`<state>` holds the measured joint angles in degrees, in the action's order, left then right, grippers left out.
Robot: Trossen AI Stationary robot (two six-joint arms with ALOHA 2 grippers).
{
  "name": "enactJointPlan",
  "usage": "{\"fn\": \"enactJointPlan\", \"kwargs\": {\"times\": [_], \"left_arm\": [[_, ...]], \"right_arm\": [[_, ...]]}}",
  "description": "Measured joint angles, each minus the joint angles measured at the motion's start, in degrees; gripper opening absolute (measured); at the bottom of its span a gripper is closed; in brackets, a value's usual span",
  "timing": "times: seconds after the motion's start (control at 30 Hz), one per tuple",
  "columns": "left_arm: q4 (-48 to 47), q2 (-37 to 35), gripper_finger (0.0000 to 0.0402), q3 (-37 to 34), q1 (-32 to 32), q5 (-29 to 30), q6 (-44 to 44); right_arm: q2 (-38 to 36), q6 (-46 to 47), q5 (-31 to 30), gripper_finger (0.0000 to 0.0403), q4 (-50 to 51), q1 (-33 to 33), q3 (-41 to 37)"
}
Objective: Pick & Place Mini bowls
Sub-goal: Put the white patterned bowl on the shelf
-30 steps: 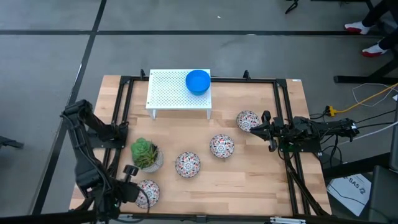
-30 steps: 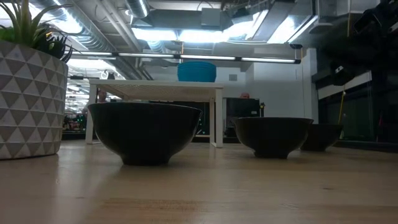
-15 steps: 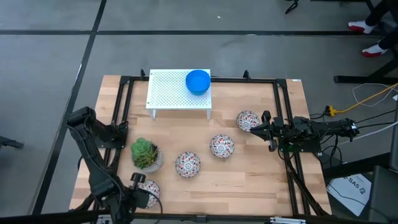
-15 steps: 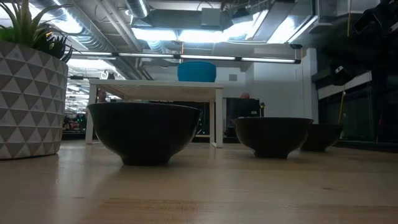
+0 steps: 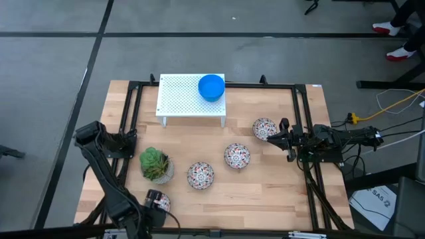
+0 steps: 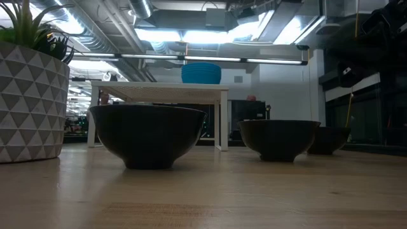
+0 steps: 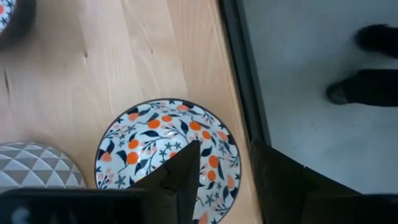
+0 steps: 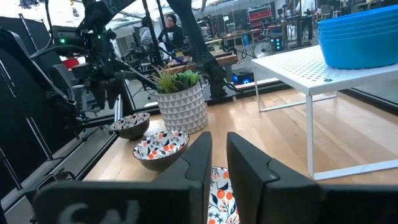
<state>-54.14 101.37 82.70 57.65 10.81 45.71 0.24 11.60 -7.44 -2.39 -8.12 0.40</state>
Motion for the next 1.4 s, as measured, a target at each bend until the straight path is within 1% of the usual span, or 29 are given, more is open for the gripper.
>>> {"fn": "enactJointPlan", "kwargs": {"times": [0.13,0.27,0.57,0.73,0.97,1.23,1.4], "left_arm": [[0.3,2.3,0.0133,0.0,0.4,-0.3,0.1],[1.9,4.4,0.0132,0.0,0.9,-0.6,1.9],[3.2,6.3,0.0131,0.0,0.7,-2.0,4.8],[3.1,7.9,0.0131,0.0,0.7,-4.6,7.7],[3.0,9.1,0.0131,0.0,0.4,-2.9,7.8],[3.2,9.3,0.0131,-1.8,-0.5,-2.9,11.2],[3.4,9.3,0.0131,-1.8,-0.8,-2.8,11.2]], "right_arm": [[0.0,0.0,0.0,0.0052,0.0,0.0,0.0],[0.0,0.0,0.0,0.0052,0.0,0.0,0.0],[0.0,0.0,0.0,0.0052,0.0,0.0,0.0],[0.0,0.0,0.0,0.0052,0.0,0.0,0.0],[0.0,0.0,0.0,0.0052,0.0,0.0,0.0],[0.0,0.0,0.0,0.0052,0.0,0.0,0.0],[0.0,0.0,0.0,0.0052,0.0,0.0,0.0]]}}
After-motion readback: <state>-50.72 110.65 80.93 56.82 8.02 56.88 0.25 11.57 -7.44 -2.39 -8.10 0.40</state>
